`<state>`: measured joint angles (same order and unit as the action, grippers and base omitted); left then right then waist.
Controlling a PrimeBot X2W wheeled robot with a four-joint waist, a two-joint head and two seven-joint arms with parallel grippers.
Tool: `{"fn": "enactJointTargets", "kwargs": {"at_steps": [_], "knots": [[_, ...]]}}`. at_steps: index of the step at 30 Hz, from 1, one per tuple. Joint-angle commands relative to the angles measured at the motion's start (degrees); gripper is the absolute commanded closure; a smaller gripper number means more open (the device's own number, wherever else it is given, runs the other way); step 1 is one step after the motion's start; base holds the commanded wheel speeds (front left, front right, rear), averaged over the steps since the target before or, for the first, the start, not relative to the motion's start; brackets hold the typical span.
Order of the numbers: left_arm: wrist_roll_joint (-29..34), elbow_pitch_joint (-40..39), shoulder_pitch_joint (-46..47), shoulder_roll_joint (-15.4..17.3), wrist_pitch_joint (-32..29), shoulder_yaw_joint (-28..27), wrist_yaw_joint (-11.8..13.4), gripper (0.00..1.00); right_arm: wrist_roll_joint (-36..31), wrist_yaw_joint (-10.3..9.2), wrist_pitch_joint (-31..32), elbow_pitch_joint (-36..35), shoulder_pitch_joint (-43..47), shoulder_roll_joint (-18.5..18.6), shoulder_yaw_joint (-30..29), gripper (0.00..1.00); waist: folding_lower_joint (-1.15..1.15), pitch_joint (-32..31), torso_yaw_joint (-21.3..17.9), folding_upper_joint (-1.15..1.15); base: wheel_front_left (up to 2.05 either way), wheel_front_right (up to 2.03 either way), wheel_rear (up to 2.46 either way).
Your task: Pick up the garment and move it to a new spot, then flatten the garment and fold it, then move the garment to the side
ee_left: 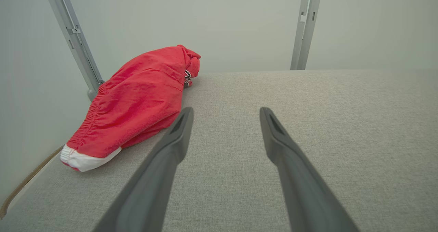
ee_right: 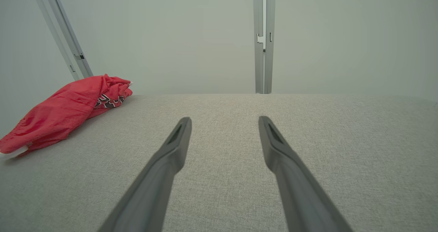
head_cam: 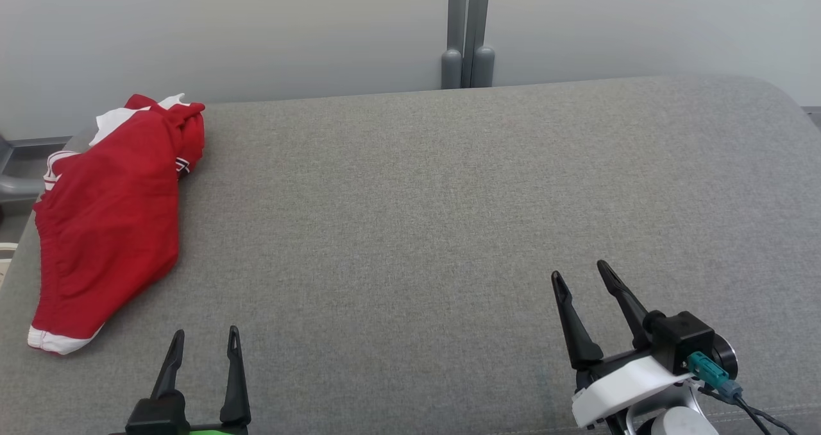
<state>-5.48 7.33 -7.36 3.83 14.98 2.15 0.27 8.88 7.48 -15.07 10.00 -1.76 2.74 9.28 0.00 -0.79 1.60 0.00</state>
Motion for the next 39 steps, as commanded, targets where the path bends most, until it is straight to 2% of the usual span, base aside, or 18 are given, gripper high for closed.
{"fn": "enactJointTargets", "kwargs": {"at_steps": [1, 22, 32, 39], "knots": [[0.2, -0.04, -0.55, -0.21, 0.2, -0.15, -0.13, 0.0, -0.03, 0.02, -0.28, 0.12, 0.29, 0.27, -0.11, 0.0, 0.0, -0.05, 0.0, 0.0, 0.0, 0.0, 0.0], [0.76, 0.33, -0.29, -0.44, 0.19, -0.58, -0.6, 0.0, -0.66, 0.02, -0.28, -0.25, 1.03, 0.25, -0.39, 0.0, 0.0, -0.43, 1.21, 0.0, 0.0, 0.0, 0.0], [0.99, -0.28, -0.18, -0.53, 0.16, -0.58, -0.49, 0.0, -0.61, 0.02, -0.28, -0.55, 1.52, 0.26, -0.49, 0.0, 0.0, -0.78, 7.21, 0.0, 0.0, 0.0, 0.0], [1.18, -0.58, -0.85, -0.08, 0.16, -1.14, -0.68, 0.0, 0.06, 0.01, -0.28, -0.64, 1.78, 0.26, -0.6, 0.0, 0.0, -1.41, 13.28, 0.0, 0.0, 0.0, 0.0]]}}
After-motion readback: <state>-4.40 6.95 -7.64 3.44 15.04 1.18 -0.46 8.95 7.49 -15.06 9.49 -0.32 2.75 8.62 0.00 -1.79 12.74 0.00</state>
